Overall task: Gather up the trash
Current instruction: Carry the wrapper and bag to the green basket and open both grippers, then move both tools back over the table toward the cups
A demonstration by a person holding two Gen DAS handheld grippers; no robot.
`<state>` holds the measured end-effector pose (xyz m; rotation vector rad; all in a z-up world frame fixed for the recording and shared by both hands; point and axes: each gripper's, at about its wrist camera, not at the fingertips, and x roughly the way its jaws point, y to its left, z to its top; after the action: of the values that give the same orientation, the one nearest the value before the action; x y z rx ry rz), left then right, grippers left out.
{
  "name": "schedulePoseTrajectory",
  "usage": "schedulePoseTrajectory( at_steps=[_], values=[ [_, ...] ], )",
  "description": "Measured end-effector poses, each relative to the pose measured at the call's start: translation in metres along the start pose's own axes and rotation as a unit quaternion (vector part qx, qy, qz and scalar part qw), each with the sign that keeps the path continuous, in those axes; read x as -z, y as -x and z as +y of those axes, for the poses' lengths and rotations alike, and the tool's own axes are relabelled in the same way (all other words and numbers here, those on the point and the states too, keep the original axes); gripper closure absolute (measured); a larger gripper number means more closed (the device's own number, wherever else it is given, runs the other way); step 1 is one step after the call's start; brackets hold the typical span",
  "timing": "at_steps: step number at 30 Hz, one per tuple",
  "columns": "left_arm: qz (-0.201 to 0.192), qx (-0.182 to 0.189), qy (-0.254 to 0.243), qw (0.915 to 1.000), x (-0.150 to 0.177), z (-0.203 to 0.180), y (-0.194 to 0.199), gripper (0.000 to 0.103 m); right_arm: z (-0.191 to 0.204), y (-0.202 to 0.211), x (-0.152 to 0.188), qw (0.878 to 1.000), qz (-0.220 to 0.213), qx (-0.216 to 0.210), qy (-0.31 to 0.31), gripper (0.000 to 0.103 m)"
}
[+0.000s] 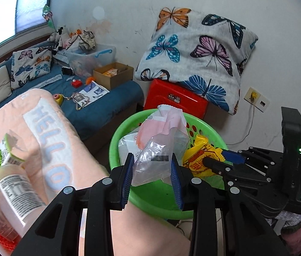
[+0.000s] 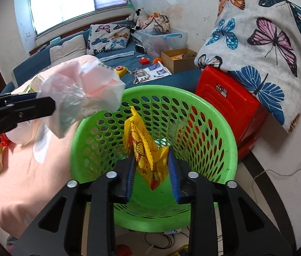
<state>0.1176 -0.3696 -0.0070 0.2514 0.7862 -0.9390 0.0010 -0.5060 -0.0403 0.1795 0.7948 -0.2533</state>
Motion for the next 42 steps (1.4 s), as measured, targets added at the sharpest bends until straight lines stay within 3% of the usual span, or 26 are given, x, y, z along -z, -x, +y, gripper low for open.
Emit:
schedulePoseTrajectory(
  at_steps=[8, 18, 20, 26, 36, 42],
  values=[
    [0.017, 0.003, 0.001, 0.9999, 0.001, -0.008, -0.021, 0.070, -0.007, 0.006, 0.005, 1.000, -0.004, 0.003, -0.007, 0.056],
    [0.028, 0.008, 0.009, 0.9995, 0.002, -0.008, -0.035, 0.068, -0.015, 0.010, 0.007, 1.000, -0.007, 0.005, -0.016, 0.050],
    [0.027, 0.007, 0.013, 0.9995, 0.003, -0.007, -0.034, 0.059, -0.015, 0.012, 0.007, 1.000, -0.008, 0.006, -0.017, 0.048],
    [0.021, 0.011, 0.024, 0.9994, 0.007, -0.002, -0.025, 0.054, -0.017, 0.019, 0.006, 1.000, -0.014, 0.007, -0.023, 0.043],
    [-0.013, -0.015, 0.056, 0.9983, 0.022, 0.020, 0.025, 0.043, 0.005, 0.034, 0.007, 1.000, -0.025, -0.007, -0.012, 0.034],
    [-0.037, -0.067, 0.083, 0.9936, 0.041, 0.046, 0.072, 0.038, 0.034, 0.040, 0.000, 0.999, -0.033, -0.032, 0.008, 0.030]
  ],
)
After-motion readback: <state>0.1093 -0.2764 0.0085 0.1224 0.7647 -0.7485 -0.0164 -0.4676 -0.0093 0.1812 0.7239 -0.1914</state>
